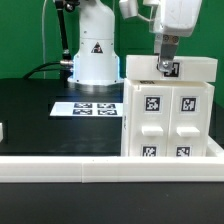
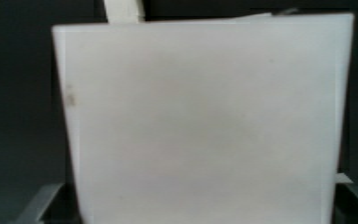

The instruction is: Assemble cabinet

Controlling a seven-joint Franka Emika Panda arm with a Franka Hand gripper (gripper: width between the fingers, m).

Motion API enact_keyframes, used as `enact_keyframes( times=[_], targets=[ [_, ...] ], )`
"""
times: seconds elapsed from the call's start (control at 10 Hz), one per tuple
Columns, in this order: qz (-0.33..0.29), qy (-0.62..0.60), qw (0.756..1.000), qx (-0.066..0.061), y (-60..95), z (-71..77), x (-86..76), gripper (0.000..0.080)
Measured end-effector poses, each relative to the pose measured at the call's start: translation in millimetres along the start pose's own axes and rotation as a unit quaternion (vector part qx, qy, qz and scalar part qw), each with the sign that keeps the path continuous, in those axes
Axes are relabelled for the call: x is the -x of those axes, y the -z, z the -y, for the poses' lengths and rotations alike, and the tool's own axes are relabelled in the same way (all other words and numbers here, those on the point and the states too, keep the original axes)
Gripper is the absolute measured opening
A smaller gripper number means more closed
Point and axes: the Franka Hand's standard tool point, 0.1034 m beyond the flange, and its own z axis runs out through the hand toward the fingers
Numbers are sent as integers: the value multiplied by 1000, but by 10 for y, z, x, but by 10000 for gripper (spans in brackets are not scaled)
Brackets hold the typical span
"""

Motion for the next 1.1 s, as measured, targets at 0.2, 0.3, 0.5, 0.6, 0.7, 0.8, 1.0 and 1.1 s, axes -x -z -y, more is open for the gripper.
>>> enact_keyframes(
  times=[0.2, 0.3, 0.5, 0.6, 0.7, 0.8, 1.0, 1.1],
  targets=[
    [0, -66, 998, 0, 0, 1, -2, 561],
    [0, -112, 994, 0, 1, 1, -4, 561],
    [-2, -226, 974, 1, 1, 19, -18, 561],
    [-2, -297, 955, 0, -1, 31, -27, 561],
    [-1, -356, 935, -2, -1, 42, -36, 561],
    [0, -409, 913, -3, -2, 49, -47, 561],
    [-2, -502, 865, 0, -5, 52, -69, 563],
    [-5, -517, 856, 2, -3, 42, -72, 563]
  ],
)
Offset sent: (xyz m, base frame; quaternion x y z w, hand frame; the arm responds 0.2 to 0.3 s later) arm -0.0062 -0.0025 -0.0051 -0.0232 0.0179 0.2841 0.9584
